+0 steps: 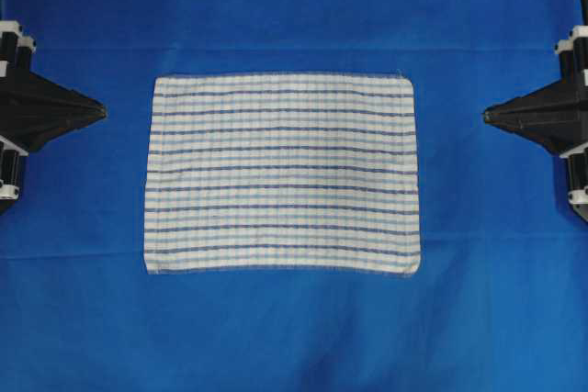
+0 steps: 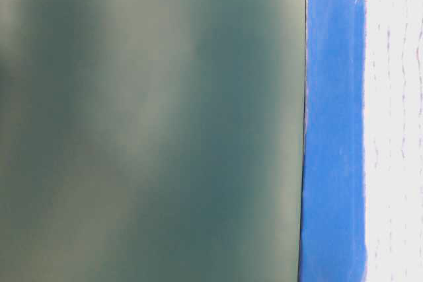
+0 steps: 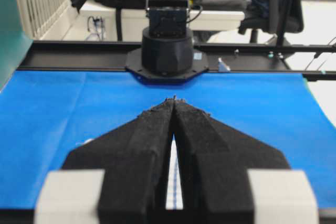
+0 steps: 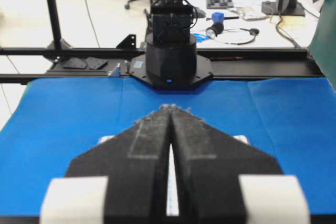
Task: Fold the blue towel.
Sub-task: 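Move both grippers to the towel's top corners and pinch them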
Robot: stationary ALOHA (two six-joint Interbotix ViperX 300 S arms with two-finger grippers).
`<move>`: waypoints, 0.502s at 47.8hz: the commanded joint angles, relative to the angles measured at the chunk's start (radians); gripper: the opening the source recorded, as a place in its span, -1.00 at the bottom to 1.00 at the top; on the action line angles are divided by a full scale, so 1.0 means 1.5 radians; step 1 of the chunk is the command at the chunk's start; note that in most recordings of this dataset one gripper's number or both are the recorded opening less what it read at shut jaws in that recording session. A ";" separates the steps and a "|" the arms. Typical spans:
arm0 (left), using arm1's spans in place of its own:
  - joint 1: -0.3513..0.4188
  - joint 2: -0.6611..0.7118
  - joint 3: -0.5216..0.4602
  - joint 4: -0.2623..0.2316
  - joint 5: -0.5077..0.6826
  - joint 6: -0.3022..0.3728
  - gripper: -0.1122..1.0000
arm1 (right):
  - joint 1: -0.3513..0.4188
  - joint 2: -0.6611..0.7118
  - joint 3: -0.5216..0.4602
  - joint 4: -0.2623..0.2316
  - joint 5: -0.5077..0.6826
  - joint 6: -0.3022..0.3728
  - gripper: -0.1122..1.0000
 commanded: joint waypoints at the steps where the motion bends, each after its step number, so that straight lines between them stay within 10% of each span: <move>1: 0.026 0.010 -0.013 -0.012 0.001 0.007 -0.81 | -0.021 0.007 -0.016 0.004 -0.003 0.005 -0.80; 24: 0.181 0.178 -0.005 -0.016 0.026 -0.010 -0.80 | -0.176 0.140 -0.036 0.004 0.065 0.033 -0.80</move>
